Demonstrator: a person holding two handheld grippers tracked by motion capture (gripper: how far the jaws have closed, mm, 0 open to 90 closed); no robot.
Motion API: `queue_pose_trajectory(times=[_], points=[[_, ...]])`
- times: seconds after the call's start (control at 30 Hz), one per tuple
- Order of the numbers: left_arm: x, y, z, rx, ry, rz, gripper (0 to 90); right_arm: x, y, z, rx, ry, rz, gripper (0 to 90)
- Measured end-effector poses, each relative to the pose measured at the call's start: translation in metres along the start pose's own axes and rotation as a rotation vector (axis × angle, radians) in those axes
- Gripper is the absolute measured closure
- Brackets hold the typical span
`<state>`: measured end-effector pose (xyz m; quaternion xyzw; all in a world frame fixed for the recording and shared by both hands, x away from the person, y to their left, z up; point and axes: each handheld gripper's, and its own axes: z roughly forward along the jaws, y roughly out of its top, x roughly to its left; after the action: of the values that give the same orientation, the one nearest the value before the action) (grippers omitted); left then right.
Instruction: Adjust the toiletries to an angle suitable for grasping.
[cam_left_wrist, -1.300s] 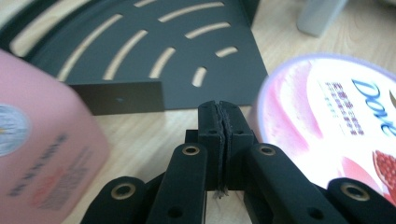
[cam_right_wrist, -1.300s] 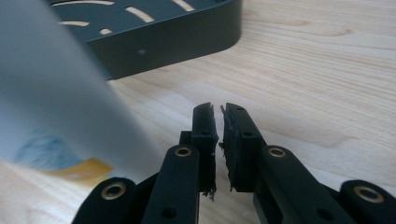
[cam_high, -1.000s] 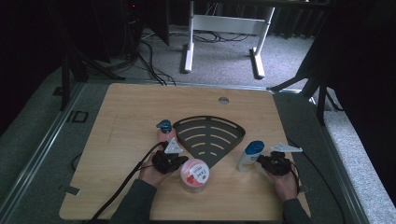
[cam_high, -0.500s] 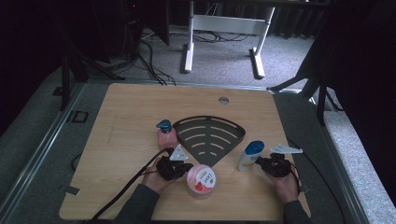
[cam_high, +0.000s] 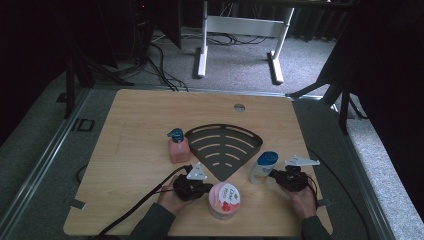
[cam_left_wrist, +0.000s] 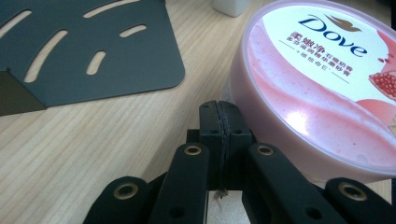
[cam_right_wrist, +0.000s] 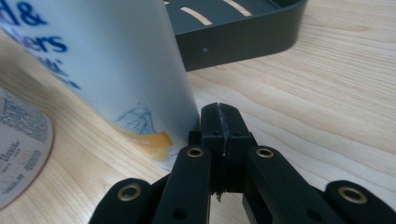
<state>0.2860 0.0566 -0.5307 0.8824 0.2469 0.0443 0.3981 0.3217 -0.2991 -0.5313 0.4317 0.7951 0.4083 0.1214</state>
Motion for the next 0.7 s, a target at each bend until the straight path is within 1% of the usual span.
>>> queue_pose_trajectory(times=[0.07,0.17,0.3,0.37,0.47,0.5,0.6,0.7], points=[[-0.001,0.000,0.002,0.006,0.000,0.001,89.6,0.004,0.001,0.002,0.003,0.003,-0.005,90.0],[0.000,-0.001,0.002,0.003,-0.001,0.002,89.1,0.009,0.003,0.007,0.003,0.005,-0.010,90.0],[0.004,-0.001,0.003,-0.004,0.020,-0.007,87.0,0.017,0.008,0.017,0.014,0.011,-0.017,90.0],[0.007,0.000,0.002,-0.017,0.036,-0.016,86.0,0.020,0.010,0.022,0.018,0.013,-0.027,90.0],[0.013,0.002,0.001,-0.053,0.051,-0.036,85.4,0.025,0.013,0.030,0.027,0.024,-0.040,90.0],[0.016,0.002,0.001,-0.067,0.046,-0.048,85.4,0.027,0.014,0.032,0.030,0.029,-0.045,90.0],[0.021,0.002,0.003,-0.087,0.039,-0.067,84.1,0.033,0.016,0.039,0.040,0.044,-0.064,90.0],[0.023,0.002,0.005,-0.104,0.046,-0.068,80.0,0.037,0.017,0.042,0.046,0.054,-0.072,90.0]])
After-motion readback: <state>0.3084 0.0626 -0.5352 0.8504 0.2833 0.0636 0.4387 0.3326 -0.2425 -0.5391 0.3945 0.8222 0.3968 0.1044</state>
